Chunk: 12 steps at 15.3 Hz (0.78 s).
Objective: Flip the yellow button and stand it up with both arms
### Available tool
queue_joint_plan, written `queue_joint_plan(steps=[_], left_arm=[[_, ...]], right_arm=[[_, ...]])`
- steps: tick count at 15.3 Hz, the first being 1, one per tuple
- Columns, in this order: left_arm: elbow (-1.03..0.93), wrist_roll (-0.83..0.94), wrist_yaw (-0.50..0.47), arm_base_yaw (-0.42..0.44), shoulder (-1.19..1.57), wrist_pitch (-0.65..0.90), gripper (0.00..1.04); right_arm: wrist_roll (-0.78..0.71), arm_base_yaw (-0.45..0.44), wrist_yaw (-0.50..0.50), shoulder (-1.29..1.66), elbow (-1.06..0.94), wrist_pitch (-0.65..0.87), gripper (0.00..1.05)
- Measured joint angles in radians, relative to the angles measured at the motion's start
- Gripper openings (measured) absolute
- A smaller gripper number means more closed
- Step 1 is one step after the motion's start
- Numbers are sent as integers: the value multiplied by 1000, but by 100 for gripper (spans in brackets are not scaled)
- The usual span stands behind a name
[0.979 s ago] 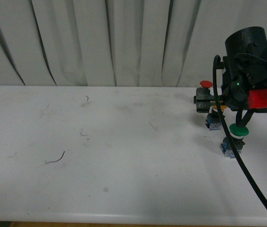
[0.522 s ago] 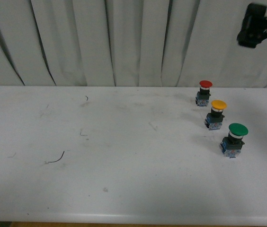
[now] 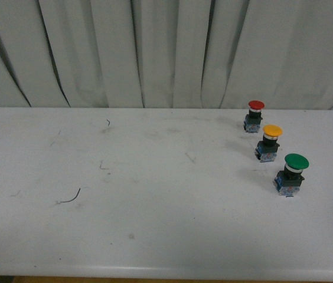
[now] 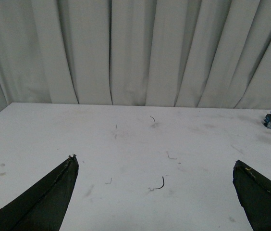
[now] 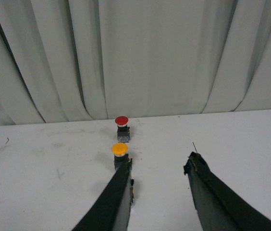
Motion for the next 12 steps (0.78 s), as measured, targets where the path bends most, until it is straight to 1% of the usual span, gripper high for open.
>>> queue_joint_plan(steps=[2,3,4,6,12], left_arm=[[0,0,0,0,0,0,98],[0,0,0,0,0,0,98],[0,0,0,0,0,0,98],[0,0,0,0,0,0,98],[0,0,0,0,0,0,98]], right_arm=[[-16,0,1,-123,-89,18,18],[-21,0,0,-150,-113,21,7],[-25,0,1,-180,-152,14,2],[-25,0,1,-248,-203,-2,2],[-25,0,1,-408,-275,-89,2]])
